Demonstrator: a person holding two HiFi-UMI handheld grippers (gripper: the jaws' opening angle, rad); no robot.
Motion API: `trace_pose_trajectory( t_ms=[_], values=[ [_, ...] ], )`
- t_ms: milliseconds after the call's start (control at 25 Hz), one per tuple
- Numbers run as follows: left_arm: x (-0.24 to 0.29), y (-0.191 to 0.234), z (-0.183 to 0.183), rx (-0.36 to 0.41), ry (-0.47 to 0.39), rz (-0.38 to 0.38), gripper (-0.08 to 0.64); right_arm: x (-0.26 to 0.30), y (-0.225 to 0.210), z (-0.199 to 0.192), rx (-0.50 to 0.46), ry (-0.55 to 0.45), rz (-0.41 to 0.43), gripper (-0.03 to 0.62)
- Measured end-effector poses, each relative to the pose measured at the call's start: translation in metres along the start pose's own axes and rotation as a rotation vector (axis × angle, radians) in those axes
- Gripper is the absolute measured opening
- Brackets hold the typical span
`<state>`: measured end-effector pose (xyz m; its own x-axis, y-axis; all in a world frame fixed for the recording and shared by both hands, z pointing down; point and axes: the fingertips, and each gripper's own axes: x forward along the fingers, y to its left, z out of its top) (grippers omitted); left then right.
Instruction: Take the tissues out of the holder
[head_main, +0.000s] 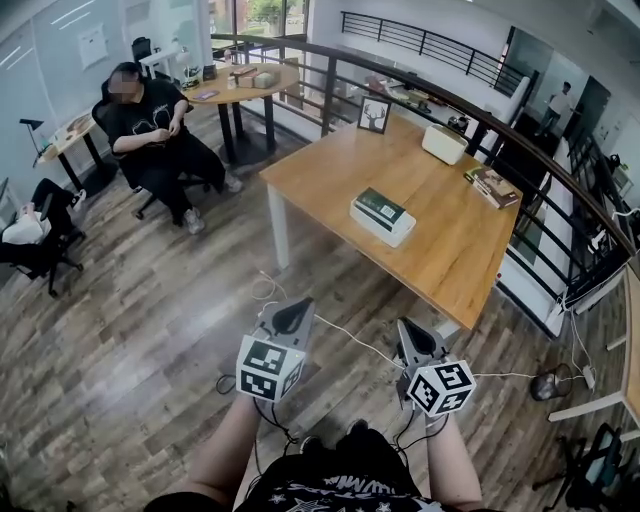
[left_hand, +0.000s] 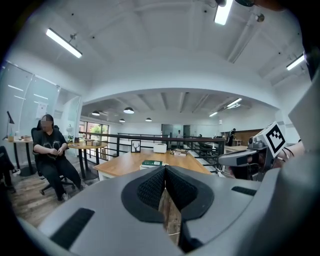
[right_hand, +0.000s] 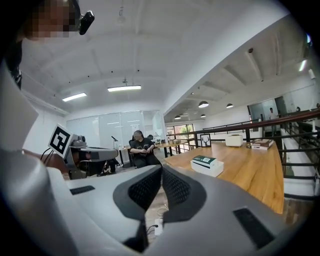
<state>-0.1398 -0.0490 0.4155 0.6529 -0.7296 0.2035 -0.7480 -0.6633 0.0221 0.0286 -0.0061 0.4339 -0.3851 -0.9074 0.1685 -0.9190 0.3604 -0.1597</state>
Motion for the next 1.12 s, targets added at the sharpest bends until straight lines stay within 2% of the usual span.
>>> trace_pose_trajectory(
  t_ms=[200,360,640,840,1120],
  values=[
    [0.017,0.01,0.003,-0.031,-0.002,0.028,0.012,0.027,-0.021,0.005,0.029,-0.007,0.027,0.018],
    [0.038,0.015,0.012,-0.027,-0.01,0.056,0.012,0.056,-0.042,0.007,0.042,-0.003,0.063,0.018],
    [0.114,0.022,0.018,-0.042,0.01,0.091,0.012,0.1,-0.108,0.027,0.034,-0.002,0.1,0.018],
    [0.164,0.016,0.036,-0.013,0.007,0.093,0.012,0.129,-0.154,0.047,0.038,-0.009,0.123,0.018],
    [0.214,0.025,0.051,-0.017,0.004,0.163,0.012,0.156,-0.205,0.063,0.025,-0.009,0.168,0.018]
  ],
)
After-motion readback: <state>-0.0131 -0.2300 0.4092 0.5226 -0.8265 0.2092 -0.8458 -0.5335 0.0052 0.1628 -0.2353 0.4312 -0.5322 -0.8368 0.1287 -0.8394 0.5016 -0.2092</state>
